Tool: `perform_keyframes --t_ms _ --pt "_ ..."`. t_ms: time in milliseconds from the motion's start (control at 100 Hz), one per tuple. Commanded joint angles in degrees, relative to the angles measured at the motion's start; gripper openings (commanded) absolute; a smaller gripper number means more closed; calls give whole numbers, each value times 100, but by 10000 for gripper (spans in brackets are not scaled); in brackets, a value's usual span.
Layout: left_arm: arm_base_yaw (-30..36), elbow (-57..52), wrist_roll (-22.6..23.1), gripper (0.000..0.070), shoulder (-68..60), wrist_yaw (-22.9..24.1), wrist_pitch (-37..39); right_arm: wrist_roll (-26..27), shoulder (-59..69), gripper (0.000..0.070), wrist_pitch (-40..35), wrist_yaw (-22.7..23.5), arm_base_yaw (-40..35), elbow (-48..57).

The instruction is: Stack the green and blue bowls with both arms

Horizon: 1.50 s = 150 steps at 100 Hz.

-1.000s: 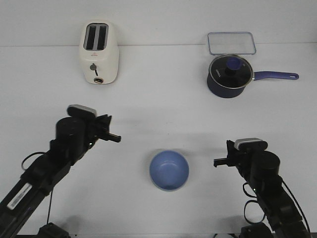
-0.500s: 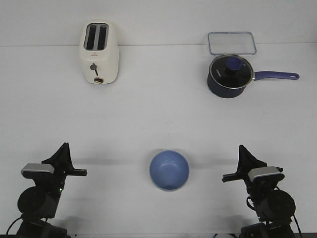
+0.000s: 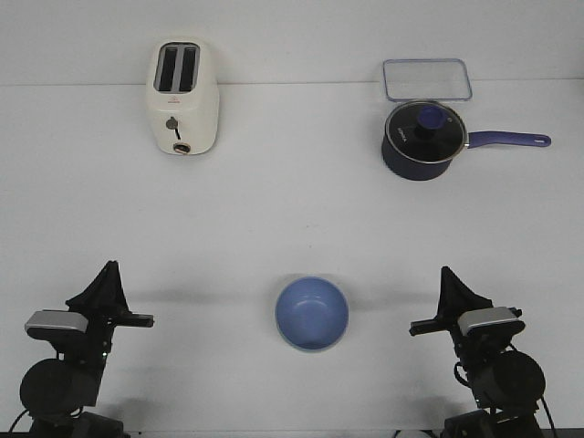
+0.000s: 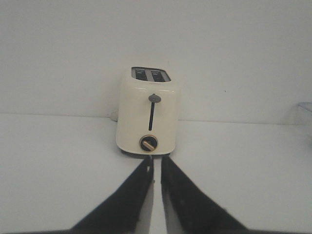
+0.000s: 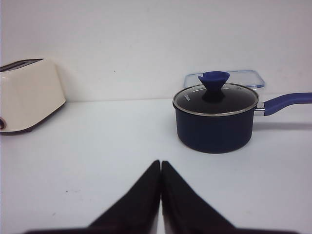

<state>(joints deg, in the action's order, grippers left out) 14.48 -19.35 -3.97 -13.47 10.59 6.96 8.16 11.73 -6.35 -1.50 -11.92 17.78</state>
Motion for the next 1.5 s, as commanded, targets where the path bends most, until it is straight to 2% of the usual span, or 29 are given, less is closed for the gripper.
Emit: perform_keyframes --t_ms 0,130,210,340,450,610,830,1490 --pt "7 -52 -15 15 11 9 68 -11 -7 0 74 -4 -4 31" --pt "7 -52 -15 14 11 9 68 -11 -7 0 74 -4 -4 31" --pt "0 -37 457 15 33 17 55 -11 -7 0 76 -4 -4 31" --pt "-190 236 501 15 190 -22 35 -11 -7 0 76 -4 -4 31" --pt "-557 767 446 14 503 -466 39 -11 -7 0 74 -4 -4 31" --pt "-1001 1362 404 15 984 -807 42 -11 -7 0 76 -4 -4 31" --pt "-1298 1729 527 15 1331 -914 81 -11 -7 0 74 -4 -4 31" --pt "-1303 1856 525 15 1329 -914 212 -11 -7 0 76 -4 -4 31"
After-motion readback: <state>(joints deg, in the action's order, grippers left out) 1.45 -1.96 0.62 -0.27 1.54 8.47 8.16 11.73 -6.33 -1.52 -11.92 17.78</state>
